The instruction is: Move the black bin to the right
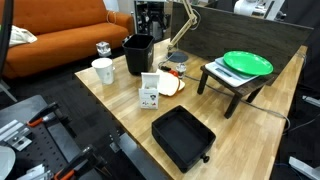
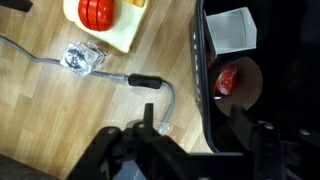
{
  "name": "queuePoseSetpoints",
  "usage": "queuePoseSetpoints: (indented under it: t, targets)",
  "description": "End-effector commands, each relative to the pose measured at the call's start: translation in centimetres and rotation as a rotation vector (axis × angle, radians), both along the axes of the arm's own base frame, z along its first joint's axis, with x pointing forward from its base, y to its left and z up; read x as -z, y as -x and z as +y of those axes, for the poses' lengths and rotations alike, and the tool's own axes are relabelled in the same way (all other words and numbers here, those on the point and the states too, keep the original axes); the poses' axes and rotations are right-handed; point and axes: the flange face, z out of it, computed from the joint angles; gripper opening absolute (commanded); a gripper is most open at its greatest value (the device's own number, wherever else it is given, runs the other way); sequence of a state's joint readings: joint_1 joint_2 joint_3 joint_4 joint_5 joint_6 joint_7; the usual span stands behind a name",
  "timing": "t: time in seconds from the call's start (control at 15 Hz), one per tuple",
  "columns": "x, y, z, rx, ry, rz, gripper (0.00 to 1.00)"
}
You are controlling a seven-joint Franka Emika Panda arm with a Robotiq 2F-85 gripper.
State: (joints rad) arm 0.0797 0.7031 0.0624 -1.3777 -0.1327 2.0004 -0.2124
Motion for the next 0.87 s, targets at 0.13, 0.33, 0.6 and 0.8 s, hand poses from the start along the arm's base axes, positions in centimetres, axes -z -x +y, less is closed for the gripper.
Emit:
queuePoseSetpoints:
  t: [0.13, 0.33, 0.6, 0.8]
  targets:
    - [-0.4, 1.0, -2.7, 0.27, -0.022, -0.014, 1.0]
    - [0.3, 0.6, -3.3, 0.304, -0.012, 0.004, 1.0]
    - [0.5, 0.8, -3.1, 0.31, -0.01, 0.008, 1.0]
    - [0.5, 0.8, -3.1, 0.309, -0.01, 0.008, 1.0]
